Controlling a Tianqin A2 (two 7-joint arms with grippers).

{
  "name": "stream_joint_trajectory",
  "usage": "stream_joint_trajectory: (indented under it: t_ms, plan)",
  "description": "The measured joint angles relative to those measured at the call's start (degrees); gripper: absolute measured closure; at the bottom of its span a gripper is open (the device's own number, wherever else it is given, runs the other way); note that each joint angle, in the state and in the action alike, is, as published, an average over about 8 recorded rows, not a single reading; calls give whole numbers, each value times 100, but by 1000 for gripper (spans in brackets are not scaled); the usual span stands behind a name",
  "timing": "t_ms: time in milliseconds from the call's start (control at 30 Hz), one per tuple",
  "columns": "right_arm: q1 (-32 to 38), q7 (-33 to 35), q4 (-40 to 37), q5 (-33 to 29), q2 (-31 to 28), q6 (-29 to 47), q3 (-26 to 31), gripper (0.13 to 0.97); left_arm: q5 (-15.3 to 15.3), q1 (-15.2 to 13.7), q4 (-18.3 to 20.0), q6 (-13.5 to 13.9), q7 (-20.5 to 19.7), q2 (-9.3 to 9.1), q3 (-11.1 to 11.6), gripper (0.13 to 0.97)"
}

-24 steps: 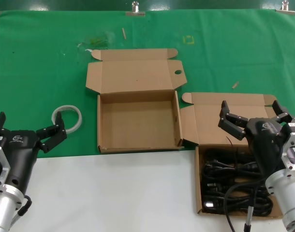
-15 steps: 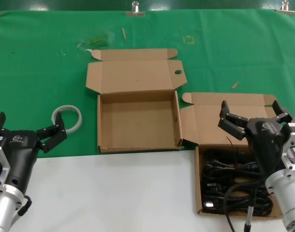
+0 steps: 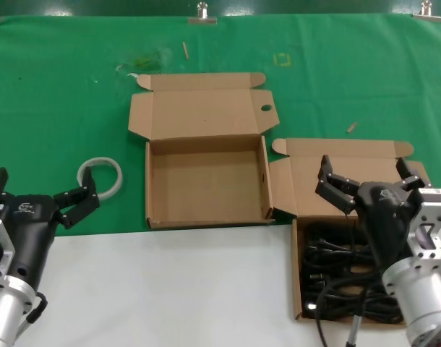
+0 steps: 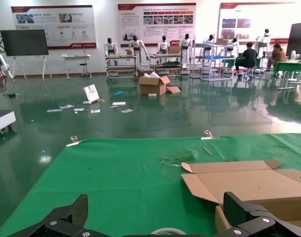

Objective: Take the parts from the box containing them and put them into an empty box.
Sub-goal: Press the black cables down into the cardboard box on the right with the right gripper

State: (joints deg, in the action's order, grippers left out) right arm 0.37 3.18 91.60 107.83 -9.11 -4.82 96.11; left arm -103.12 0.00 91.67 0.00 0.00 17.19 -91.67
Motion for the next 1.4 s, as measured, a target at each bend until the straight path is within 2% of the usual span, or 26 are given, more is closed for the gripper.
stream_joint_trajectory:
  t_ms: [267,700,967,1400]
  plan:
    - [-245,648,161,821,6,-810,517,129,0,0,0,0,0,0,0,132]
    - [-1065,2393,851,2249,6,-2220,1014,129,0,0,0,0,0,0,0,132]
    - [-1264,3652,1076,2868,6,-2803,990,129,0,0,0,0,0,0,0,132]
    - [-1293,6009,1467,4049,6,-3286,444,129,0,0,0,0,0,0,0,132]
